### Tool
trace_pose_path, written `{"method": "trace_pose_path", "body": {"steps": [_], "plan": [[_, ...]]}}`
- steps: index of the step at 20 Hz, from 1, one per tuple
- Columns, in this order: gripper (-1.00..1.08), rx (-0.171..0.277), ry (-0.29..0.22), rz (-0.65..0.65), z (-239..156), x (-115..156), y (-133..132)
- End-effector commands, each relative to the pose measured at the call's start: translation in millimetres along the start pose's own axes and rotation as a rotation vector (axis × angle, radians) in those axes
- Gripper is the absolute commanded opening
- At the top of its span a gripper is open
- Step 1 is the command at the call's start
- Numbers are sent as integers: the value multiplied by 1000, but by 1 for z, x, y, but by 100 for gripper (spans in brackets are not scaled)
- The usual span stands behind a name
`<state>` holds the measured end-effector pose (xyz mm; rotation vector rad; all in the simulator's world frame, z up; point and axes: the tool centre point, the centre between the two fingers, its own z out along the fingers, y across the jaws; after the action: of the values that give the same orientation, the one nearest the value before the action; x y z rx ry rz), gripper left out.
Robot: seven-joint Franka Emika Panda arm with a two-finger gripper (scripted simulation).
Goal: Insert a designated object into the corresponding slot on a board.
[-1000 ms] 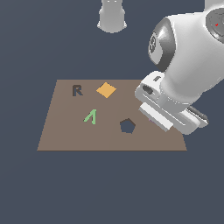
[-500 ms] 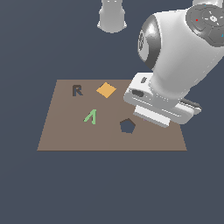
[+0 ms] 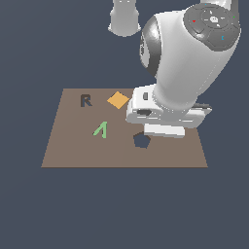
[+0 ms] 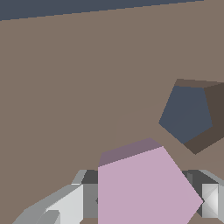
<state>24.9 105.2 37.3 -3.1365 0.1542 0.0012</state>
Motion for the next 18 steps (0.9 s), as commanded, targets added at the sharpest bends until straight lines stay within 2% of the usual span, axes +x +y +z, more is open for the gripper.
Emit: {"method": "trace_pose_path", "body": {"steps": [1,11,18], "plan": [[-100,0,0,-93,-1,3,7],[-100,0,0,-450,-2,19,31],[-100,0,-1,-648,-3,31,41]]}}
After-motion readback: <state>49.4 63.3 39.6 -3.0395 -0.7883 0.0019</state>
